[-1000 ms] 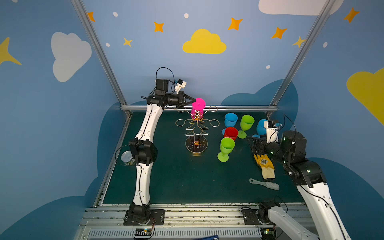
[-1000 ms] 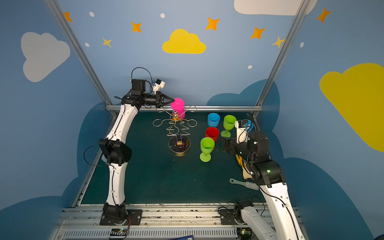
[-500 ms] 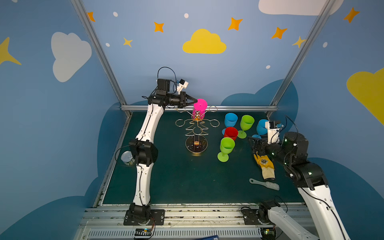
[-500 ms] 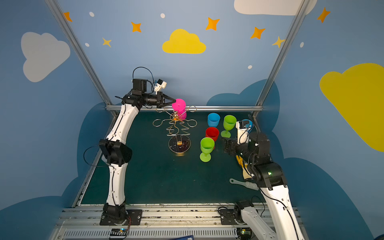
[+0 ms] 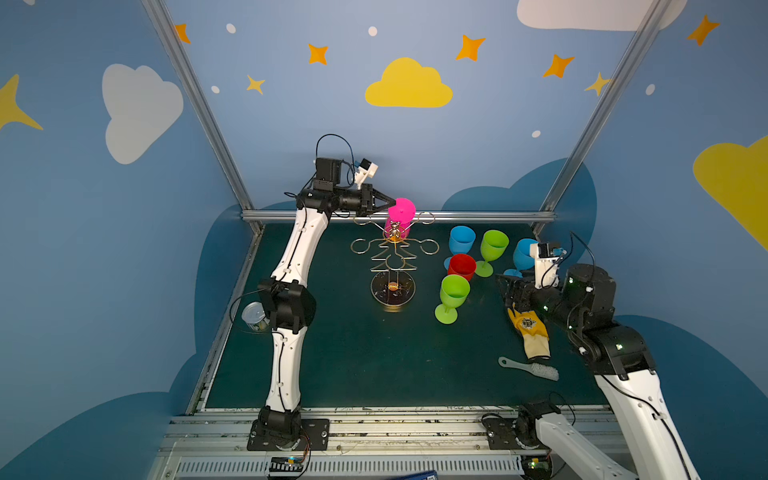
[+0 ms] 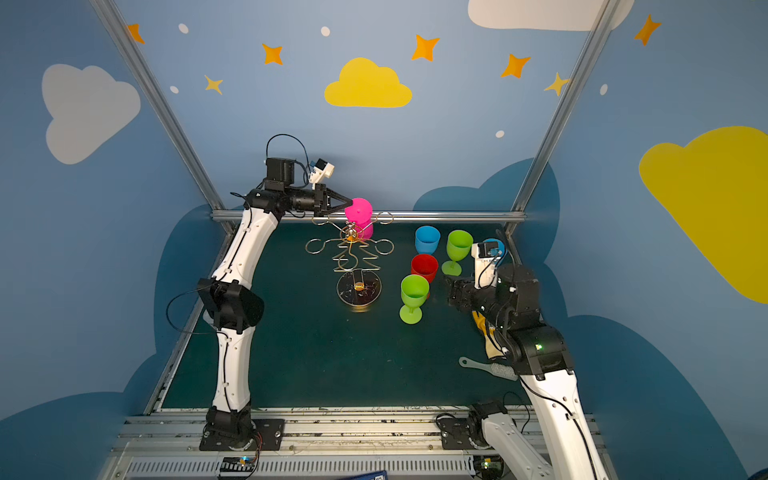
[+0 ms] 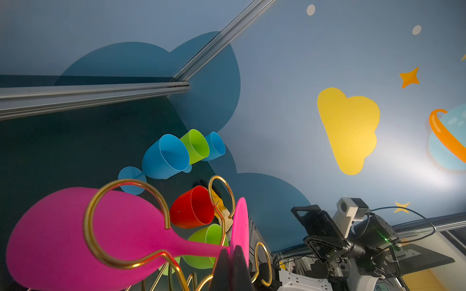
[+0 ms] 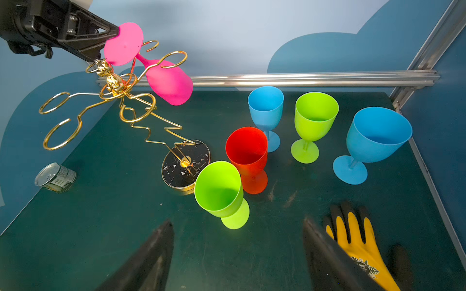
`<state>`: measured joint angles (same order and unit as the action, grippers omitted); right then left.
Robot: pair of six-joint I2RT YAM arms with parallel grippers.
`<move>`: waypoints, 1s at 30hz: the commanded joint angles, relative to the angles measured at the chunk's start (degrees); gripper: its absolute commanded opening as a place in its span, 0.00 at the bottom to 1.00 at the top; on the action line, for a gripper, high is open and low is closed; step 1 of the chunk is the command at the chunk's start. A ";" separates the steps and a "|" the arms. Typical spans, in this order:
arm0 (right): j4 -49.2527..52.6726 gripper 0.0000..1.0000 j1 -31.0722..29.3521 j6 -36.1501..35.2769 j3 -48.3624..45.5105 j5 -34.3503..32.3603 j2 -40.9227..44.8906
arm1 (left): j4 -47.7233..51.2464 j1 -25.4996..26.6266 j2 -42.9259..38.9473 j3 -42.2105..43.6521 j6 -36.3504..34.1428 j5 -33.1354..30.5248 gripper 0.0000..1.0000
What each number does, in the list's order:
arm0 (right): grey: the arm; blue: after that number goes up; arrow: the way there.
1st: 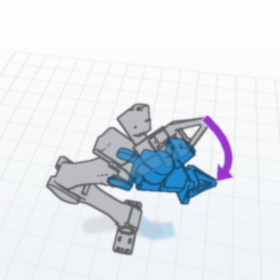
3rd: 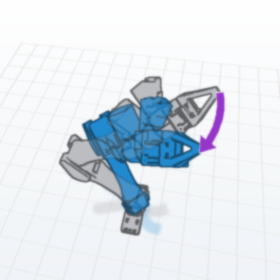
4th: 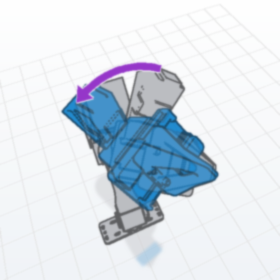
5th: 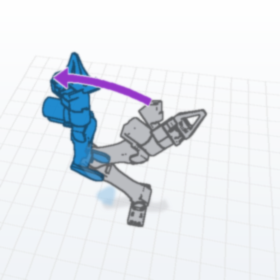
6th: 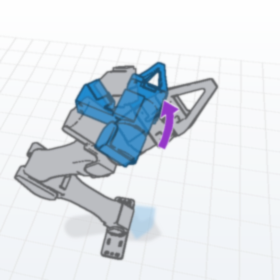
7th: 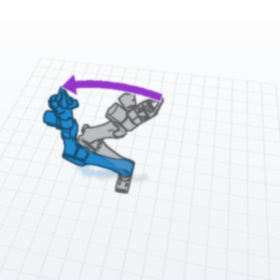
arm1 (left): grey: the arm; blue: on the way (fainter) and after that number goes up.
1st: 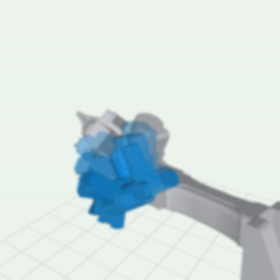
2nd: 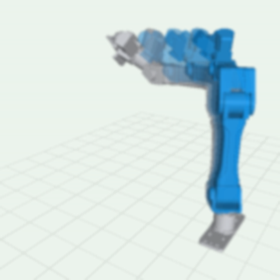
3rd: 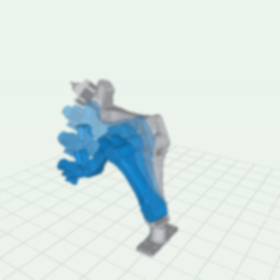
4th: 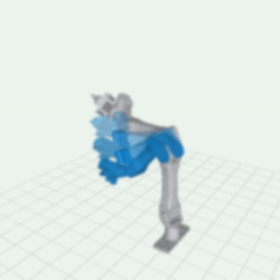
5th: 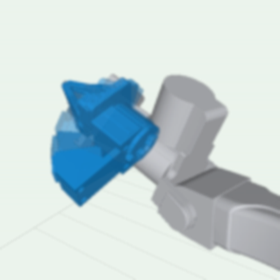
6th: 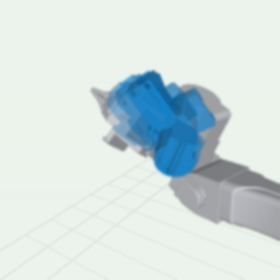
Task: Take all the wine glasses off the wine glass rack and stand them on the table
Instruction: 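Lift the magenta glass by its foot up off the rack with the left gripper, then raise the magenta glass higher with the left gripper while the right gripper approaches it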
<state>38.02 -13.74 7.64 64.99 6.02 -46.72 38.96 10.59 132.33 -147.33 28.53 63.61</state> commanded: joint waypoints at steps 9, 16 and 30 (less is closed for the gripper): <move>0.47 0.79 0.20 -0.50 0.26 -0.66 0.32 | -8.44 1.07 0.36 -2.18 5.93 2.62 0.03; 0.52 0.79 0.29 -0.69 0.44 -1.01 0.38 | -15.02 1.62 1.90 -2.19 10.21 2.35 0.03; 1.00 0.79 0.38 -1.14 0.75 -1.76 0.43 | -31.20 2.07 5.00 -2.81 20.02 1.02 0.03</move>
<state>38.04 -13.63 7.05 64.99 5.04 -46.72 14.22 12.64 136.99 -148.35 45.98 64.55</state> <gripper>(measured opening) 0.793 0.048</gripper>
